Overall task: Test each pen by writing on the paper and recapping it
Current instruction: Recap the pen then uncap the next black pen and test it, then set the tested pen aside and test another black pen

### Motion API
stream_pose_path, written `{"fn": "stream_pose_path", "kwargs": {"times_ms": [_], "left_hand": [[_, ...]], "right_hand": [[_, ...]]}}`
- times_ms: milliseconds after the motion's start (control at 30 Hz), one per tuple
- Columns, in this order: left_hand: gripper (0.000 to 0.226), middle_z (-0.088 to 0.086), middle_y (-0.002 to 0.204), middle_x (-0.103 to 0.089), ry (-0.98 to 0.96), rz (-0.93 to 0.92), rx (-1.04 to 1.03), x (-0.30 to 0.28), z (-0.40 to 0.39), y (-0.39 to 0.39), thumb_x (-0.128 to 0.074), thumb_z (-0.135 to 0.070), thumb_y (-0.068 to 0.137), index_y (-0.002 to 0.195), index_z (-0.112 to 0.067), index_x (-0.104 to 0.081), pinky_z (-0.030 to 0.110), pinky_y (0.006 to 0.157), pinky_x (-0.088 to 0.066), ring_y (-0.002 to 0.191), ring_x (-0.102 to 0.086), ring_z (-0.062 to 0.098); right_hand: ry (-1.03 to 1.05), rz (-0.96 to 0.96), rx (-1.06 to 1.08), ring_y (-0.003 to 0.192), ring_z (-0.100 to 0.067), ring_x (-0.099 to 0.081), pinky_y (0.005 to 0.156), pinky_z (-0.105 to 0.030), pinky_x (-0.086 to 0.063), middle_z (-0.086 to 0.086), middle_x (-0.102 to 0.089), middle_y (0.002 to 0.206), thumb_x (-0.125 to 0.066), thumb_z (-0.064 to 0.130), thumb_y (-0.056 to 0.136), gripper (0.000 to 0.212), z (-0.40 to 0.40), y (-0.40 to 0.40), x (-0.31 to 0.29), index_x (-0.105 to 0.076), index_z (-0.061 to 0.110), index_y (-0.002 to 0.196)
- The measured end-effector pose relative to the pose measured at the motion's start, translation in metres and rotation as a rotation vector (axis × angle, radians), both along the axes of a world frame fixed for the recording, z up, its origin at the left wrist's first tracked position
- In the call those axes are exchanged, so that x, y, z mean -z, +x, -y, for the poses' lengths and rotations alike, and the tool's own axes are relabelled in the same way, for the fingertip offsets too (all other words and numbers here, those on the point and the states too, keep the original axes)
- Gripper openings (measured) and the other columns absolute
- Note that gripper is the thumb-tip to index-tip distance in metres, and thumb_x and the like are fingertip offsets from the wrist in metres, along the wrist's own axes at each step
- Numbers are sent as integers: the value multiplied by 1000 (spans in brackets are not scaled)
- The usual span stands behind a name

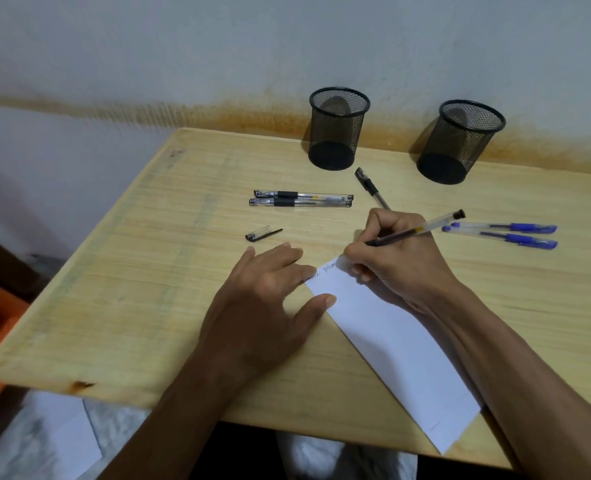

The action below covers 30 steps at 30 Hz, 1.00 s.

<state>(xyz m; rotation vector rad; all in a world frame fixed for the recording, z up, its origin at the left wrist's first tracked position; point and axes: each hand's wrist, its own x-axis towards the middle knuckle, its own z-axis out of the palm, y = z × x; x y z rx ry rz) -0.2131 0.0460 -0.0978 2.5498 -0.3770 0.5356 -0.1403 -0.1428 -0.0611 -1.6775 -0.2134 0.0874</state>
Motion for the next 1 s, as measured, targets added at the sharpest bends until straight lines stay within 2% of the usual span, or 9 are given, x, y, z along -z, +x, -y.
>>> {"fn": "stream_pose_path", "kwargs": {"times_ms": [67,233,400,467,567,767,833,933,1000], "left_hand": [[44,3,122,-69,8,-6,-11,-1,1,-1,-64,-53,83,105,-17,-75,49,105,-43,121,-60,18],[22,-7,97,-72,-120,64,-145,-16,-1,3,-72,-38,82,94,-19,-74,39,80,-53,96,-62,16],[29,5,114,-66,-62,-10,-421,-27,-16,23,-59,-28,93,117,-15,-67,45,92,-44,111,-52,31],[33,11,118,-64,12,-107,-455,-30,-20,29,-55,-31,95,121,-14,-65,46,92,-41,113,-51,35],[26,12,111,-65,98,-149,-448,-32,-25,33,-56,-33,95,104,-15,-71,44,87,-41,108,-52,36],[16,8,96,-69,140,-102,-421,-38,-20,35,-63,-28,91,86,-19,-75,41,74,-41,95,-58,34],[12,1,92,-69,73,-76,-374,-43,-9,30,-64,-27,90,86,-21,-73,41,75,-45,92,-59,30],[6,-17,88,-63,-231,-45,-249,-57,26,12,-65,-27,90,85,-29,-67,40,77,-51,93,-61,17],[9,-20,91,-62,-390,-24,-158,-65,50,0,-64,-26,91,85,-33,-65,35,75,-50,93,-60,5]], "right_hand": [[48,-37,40,41,-22,-53,46,-29,-50,-23,-57,53,-63,-21,81,12,4,-1,-3,-55,-15,72],[195,-125,94,41,-18,-52,49,-28,-53,-20,-56,58,-63,-18,86,7,7,-3,-10,-57,-19,88],[317,-242,42,59,-27,-61,57,-31,-56,-28,-63,81,-71,-14,84,13,6,-8,-19,-64,-13,95],[322,-236,71,75,-27,-72,67,-28,-62,-20,-74,85,-75,-12,81,14,12,-14,-23,-70,-8,94],[245,-146,88,81,-24,-77,73,-29,-63,-14,-79,84,-78,-9,78,16,24,-32,-29,-77,2,90],[184,-78,181,71,-15,-75,62,-23,-58,-6,-79,77,-83,-3,77,17,56,-66,-36,-74,1,90],[210,-73,205,77,-14,-76,66,-21,-58,-5,-81,83,-81,-3,79,16,66,-73,-40,-78,4,93],[283,-49,197,90,-20,-79,72,-26,-61,-9,-81,91,-75,2,87,12,76,-79,-49,-78,9,97],[257,17,220,90,-17,-78,75,-31,-63,-5,-81,89,-75,10,89,9,79,-81,-57,-77,12,97]]}}
